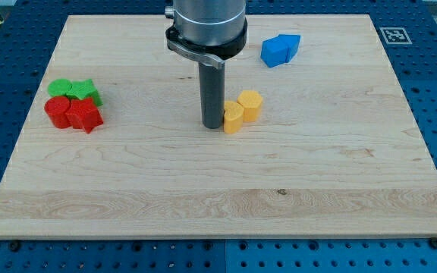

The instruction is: Slide yellow heart towards center right

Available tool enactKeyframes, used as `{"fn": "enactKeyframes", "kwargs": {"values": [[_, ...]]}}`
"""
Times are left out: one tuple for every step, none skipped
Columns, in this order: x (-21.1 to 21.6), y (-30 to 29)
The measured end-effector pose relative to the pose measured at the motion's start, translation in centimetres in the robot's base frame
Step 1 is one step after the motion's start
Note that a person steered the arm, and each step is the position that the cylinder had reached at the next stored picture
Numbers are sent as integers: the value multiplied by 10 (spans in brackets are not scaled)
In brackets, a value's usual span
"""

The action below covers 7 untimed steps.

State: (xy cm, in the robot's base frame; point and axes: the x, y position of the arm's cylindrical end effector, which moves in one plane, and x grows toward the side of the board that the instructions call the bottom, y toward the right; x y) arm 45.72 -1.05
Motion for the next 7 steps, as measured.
{"fn": "enactKeyframes", "kwargs": {"values": [[0,10],[-1,26],[-2,49],[-3,75],[-3,103],[-4,130],[-6,155]]}}
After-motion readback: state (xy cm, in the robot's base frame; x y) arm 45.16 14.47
